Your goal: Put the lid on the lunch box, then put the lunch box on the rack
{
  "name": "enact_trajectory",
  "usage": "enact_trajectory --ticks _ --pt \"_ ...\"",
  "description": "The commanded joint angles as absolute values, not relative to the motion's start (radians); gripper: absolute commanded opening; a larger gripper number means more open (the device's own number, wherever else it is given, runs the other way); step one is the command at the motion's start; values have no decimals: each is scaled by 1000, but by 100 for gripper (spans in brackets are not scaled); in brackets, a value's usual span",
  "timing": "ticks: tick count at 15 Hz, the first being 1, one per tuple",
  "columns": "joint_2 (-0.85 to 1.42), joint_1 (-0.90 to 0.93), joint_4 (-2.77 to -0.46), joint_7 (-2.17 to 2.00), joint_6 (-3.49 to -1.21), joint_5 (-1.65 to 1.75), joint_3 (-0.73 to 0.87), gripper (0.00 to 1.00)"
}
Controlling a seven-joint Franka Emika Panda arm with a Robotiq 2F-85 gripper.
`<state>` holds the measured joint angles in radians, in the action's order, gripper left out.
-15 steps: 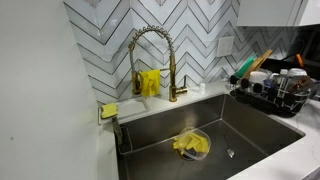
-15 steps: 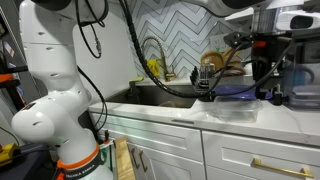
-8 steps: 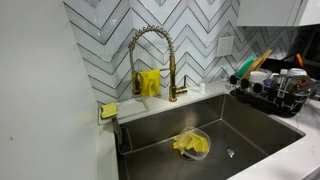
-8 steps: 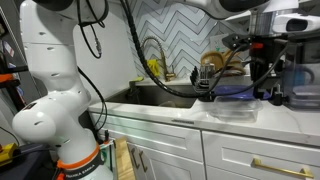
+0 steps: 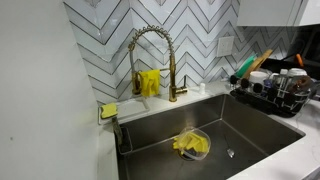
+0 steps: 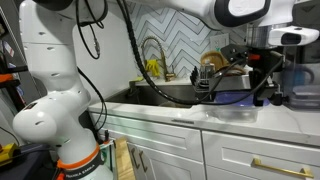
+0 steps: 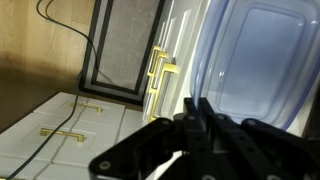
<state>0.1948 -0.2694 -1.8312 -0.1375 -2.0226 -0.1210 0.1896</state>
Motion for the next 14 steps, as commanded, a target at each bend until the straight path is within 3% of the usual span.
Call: enact_trajectory --ticks 1,14 --pt "145 -252 -1915 -150 -2090 -122 202 2" --pt "105 -237 -1992 -128 -2170 -124 197 2"
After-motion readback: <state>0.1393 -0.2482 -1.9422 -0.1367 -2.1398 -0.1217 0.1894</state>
